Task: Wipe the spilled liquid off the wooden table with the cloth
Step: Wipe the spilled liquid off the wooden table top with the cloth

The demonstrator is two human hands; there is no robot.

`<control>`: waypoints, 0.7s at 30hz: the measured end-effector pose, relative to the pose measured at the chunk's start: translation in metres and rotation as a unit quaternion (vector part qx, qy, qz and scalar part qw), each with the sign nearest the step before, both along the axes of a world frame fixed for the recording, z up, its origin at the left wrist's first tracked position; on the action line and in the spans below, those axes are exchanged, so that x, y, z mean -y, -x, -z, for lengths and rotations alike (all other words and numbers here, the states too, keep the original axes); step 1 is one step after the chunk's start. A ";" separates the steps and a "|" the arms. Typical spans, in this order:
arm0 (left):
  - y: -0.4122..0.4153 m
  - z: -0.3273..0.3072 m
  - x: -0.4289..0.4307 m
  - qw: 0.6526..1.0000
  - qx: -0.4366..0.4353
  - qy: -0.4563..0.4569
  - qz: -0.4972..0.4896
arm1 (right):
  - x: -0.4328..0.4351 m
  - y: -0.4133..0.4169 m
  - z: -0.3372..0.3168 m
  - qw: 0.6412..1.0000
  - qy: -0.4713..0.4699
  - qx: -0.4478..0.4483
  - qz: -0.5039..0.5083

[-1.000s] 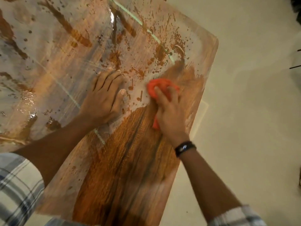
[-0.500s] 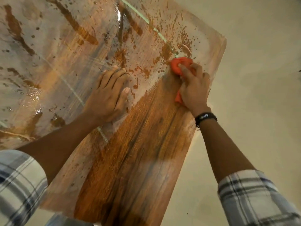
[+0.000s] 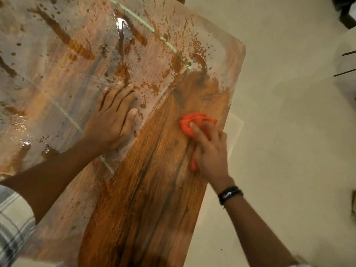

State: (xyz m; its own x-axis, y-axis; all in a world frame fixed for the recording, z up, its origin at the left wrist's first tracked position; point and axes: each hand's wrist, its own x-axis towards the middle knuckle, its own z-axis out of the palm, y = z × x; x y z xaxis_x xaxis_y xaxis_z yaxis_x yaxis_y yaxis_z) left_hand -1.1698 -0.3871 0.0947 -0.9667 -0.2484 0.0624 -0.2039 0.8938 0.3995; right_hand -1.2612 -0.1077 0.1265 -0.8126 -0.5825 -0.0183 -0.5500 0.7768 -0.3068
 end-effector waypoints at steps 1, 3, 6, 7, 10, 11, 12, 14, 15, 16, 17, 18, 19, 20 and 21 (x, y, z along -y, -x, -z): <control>0.000 0.000 0.000 1.000 -0.003 0.000 -0.002 | -0.003 0.027 0.001 0.999 0.006 0.001 0.041; 0.000 0.000 0.001 1.000 -0.007 -0.002 -0.005 | -0.001 0.078 0.000 0.994 0.018 -0.001 0.104; 0.000 -0.001 0.001 1.000 -0.012 -0.005 -0.004 | 0.010 0.109 0.001 0.989 0.029 0.001 0.147; -0.001 -0.001 0.002 1.000 -0.012 -0.007 -0.005 | 0.013 0.104 0.001 0.988 0.035 -0.001 0.150; 0.000 -0.002 0.003 1.000 -0.009 -0.006 0.000 | 0.005 0.047 0.000 0.991 0.048 -0.007 0.123; 0.000 -0.003 0.002 1.000 -0.007 -0.007 -0.001 | -0.003 0.019 0.000 0.993 0.049 0.004 0.111; 0.000 -0.004 0.002 1.000 -0.004 -0.007 -0.003 | -0.011 -0.010 0.001 0.993 0.046 0.022 0.102; -0.001 -0.008 0.000 1.000 -0.006 0.011 -0.011 | -0.025 -0.060 -0.003 0.995 0.028 0.053 0.085; -0.001 -0.009 -0.001 0.999 -0.014 0.032 -0.010 | -0.031 -0.073 -0.005 0.996 0.016 0.057 0.072; 0.000 -0.011 0.000 0.998 -0.025 0.053 -0.006 | -0.036 -0.074 -0.006 0.997 0.006 0.053 0.056; 0.004 -0.012 0.002 0.997 -0.035 0.067 -0.006 | -0.038 -0.066 -0.005 0.998 0.002 0.046 0.043; 0.014 -0.013 0.006 0.997 -0.044 0.066 -0.014 | -0.037 -0.051 -0.004 0.998 0.003 0.038 0.041; 0.028 -0.014 0.010 0.997 -0.050 0.052 -0.027 | -0.034 -0.031 -0.002 0.998 0.010 0.035 0.046; 0.045 -0.015 0.017 0.997 -0.053 0.037 -0.041 | -0.029 -0.006 0.000 0.998 0.019 0.032 0.054; 0.064 -0.016 0.024 0.997 -0.052 0.028 -0.053 | -0.021 0.023 0.002 0.997 0.025 0.028 0.062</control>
State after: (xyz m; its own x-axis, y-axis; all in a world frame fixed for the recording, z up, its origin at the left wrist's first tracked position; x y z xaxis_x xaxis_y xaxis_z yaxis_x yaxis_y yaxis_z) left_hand -1.2335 -0.4108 0.1106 -0.9230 -0.3418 0.1768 -0.2587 0.8912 0.3727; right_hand -1.2838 -0.0872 0.1240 -0.8771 -0.4788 -0.0395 -0.4314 0.8212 -0.3735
